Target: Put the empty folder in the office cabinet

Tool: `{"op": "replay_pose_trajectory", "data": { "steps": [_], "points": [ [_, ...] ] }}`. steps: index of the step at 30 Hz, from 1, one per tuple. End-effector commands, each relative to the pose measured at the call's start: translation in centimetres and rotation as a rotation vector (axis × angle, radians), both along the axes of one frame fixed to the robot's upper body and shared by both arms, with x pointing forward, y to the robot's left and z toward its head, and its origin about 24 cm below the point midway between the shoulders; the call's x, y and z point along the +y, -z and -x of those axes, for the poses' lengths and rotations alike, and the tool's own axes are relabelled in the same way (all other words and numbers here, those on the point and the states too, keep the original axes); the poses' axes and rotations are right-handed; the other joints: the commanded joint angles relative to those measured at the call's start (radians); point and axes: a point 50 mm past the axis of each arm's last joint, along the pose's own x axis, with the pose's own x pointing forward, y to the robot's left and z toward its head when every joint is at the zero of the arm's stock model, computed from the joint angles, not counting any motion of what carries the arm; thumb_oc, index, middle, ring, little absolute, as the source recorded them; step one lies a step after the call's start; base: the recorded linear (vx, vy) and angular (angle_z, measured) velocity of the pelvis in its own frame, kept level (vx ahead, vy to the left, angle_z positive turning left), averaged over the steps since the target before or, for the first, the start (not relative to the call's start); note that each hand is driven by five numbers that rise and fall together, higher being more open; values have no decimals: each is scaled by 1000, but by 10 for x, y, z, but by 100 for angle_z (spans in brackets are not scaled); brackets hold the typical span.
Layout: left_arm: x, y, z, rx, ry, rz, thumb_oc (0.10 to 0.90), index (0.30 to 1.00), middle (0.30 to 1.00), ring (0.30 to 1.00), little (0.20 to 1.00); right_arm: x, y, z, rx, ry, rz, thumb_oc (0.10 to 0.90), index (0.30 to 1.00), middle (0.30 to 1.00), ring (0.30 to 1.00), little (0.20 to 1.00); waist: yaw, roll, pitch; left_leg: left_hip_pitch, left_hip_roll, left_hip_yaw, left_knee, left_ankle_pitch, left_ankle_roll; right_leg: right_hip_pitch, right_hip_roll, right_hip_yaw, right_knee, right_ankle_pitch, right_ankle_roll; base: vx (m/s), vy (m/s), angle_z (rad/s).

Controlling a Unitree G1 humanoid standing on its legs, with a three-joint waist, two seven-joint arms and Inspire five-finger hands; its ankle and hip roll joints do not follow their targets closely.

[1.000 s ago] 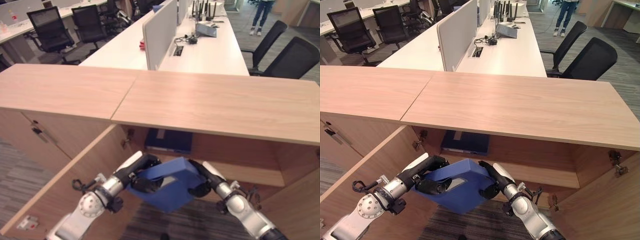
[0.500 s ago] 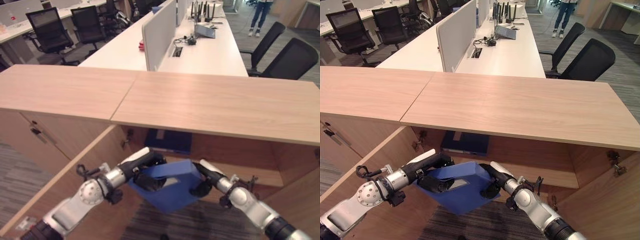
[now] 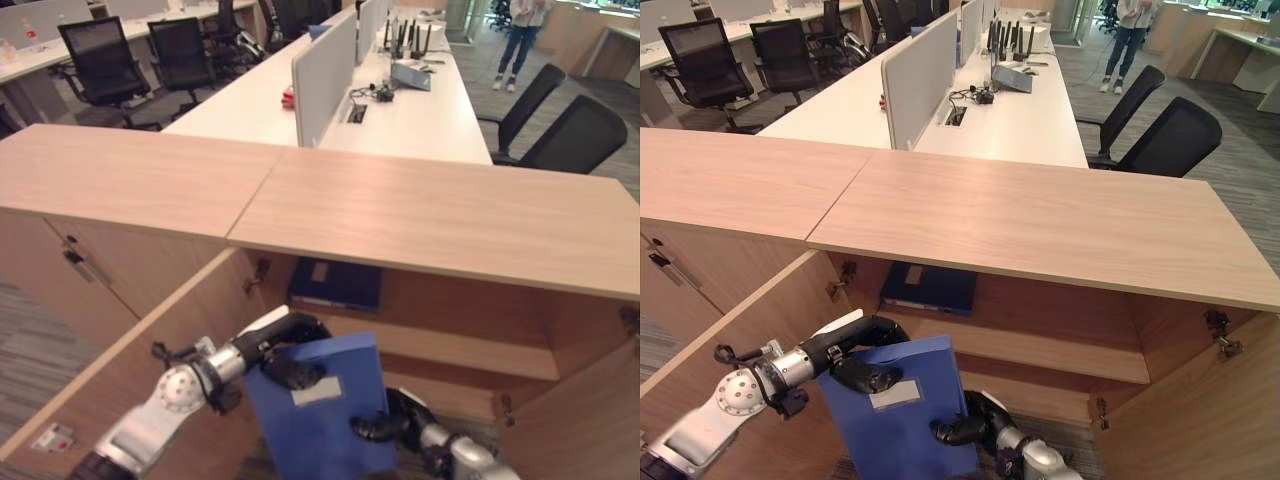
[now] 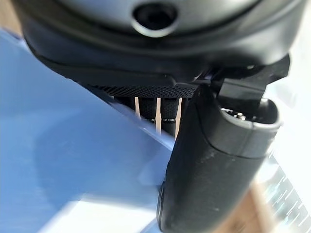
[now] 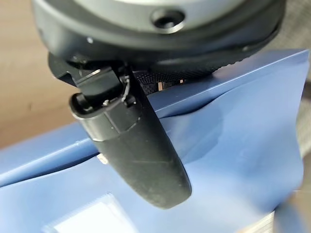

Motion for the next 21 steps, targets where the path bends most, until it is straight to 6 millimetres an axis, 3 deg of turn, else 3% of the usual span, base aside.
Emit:
{"op": "replay_pose_trajectory", "data": {
  "steps": [1,4,7,12,14,16,19,21],
  "points": [
    [-20,-17,-5,-69,20,219,800,900,900,900,900,39,-28,-32,-73,238,-410,400,300,300,300,300,-5,-10,-30,69,20,-5,-1,-155,-34,-41,-39,-30,6,-30,63,0,0,0],
    [5,5,2,12,-172,256,800,900,900,900,900,2,-12,-19,-15,420,-332,400,300,300,300,300,-15,-10,-30,67,22,-3,-1,-156,-35,-41,-38,-31,6,-30,62,13,-13,-14],
    [37,44,24,137,-468,315,800,900,900,900,900,-49,-3,-7,-8,614,-191,400,300,300,300,300,-26,-10,-30,68,23,-3,-1,-158,-33,-43,-34,-29,6,-33,58,19,-22,-9],
    [52,88,54,291,-764,403,800,900,900,900,900,-85,-6,-4,-36,794,-109,400,300,300,300,300,-38,-5,-21,60,26,-8,-1,-156,-33,-47,-29,-30,6,-39,52,11,-32,2],
    [52,99,61,343,-814,398,800,900,900,900,900,-89,-11,-11,-63,836,-116,400,300,300,300,300,-39,-3,-14,55,27,-11,-1,-154,-34,-50,-27,-33,6,-39,51,2,-52,8],
    [54,124,80,477,-884,354,800,900,900,900,900,-93,-27,-32,-146,885,-153,400,300,300,300,300,-42,5,2,35,32,-13,-1,-144,-38,-69,-27,-38,6,-36,50,-12,-74,11],
    [54,137,93,551,-906,304,800,900,900,900,900,-96,-46,-53,-245,925,-209,400,300,300,300,300,-40,13,16,12,35,-20,-1,-135,-42,-86,-26,-46,6,-35,46,-18,-68,3],
    [59,152,106,629,-923,196,800,900,900,900,900,-101,-75,-78,-385,985,-293,400,300,300,300,300,-40,23,29,-15,38,-35,-1,-125,-47,-107,-24,-60,6,-32,37,-21,-96,8]
  ]
}}
